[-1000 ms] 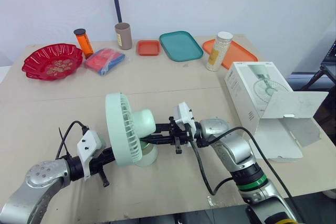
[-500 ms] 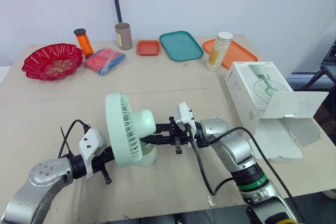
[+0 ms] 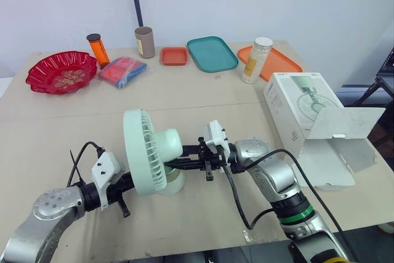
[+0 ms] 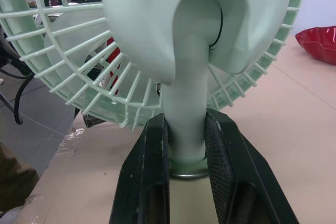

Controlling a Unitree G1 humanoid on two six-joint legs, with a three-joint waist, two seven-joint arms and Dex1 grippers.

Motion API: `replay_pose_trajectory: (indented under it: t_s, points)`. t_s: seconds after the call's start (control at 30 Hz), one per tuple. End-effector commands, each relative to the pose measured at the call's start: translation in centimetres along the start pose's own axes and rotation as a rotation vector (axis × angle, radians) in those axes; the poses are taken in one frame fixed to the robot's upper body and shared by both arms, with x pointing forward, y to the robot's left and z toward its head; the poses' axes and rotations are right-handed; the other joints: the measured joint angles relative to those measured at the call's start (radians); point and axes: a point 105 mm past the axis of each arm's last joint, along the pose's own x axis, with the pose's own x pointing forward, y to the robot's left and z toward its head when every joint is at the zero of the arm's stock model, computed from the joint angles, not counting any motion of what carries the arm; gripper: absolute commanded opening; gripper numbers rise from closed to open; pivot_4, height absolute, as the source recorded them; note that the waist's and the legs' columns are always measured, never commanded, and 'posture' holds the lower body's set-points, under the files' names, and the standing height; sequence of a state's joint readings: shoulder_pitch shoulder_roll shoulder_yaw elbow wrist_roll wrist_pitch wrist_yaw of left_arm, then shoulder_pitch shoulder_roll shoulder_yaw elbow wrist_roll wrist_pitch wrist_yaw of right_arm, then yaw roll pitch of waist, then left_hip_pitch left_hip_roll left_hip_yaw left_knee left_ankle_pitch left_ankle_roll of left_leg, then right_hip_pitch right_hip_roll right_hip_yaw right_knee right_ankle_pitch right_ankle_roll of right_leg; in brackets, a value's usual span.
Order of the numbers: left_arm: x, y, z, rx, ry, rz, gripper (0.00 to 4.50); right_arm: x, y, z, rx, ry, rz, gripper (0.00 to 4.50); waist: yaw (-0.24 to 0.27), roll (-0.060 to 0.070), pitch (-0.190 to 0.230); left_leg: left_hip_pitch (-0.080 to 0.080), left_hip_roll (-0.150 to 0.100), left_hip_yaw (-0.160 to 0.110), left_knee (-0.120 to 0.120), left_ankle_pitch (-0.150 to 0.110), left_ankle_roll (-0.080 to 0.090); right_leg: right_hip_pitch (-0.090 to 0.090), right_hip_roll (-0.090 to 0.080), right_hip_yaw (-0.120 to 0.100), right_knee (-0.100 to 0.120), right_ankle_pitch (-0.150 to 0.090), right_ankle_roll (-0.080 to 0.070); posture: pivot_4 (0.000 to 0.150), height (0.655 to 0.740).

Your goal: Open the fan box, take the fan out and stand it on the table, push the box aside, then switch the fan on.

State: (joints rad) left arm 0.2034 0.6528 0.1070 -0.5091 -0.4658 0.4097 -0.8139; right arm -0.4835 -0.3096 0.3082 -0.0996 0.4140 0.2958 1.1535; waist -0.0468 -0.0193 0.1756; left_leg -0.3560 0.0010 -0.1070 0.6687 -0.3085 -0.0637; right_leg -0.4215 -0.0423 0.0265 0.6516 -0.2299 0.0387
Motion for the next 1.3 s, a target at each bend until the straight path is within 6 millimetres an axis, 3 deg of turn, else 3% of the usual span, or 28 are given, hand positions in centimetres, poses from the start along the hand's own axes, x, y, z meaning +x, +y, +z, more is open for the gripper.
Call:
replay_pose_trajectory:
  t_s: [0.03,0.63,1.3]
  points:
    - [0.0,-0.2,0.9,0.032,-0.026,-0.011,0.06,0.3,0.4,1.1,-0.046,-0.026,0.019,0.58,0.000,0.000,0.000,0.000,0.000,0.000,0.000,0.000,0.000,0.000,0.000,0.000,0.000,0.000,0.000,0.150,0.7400]
    - [0.1,-1.2,1.1,0.027,-0.033,-0.051,0.06,0.6,0.4,1.0,-0.052,-0.024,0.020,0.58,0.000,0.000,0.000,0.000,0.000,0.000,0.000,0.000,0.000,0.000,0.000,0.000,0.000,0.000,0.000,0.150,0.7400]
    - [0.5,-0.9,1.2,0.033,-0.037,-0.041,0.06,0.7,0.3,1.0,-0.052,-0.025,0.019,0.58,0.000,0.000,0.000,0.000,0.000,0.000,0.000,0.000,0.000,0.000,0.000,0.000,0.000,0.000,0.000,0.150,0.7400]
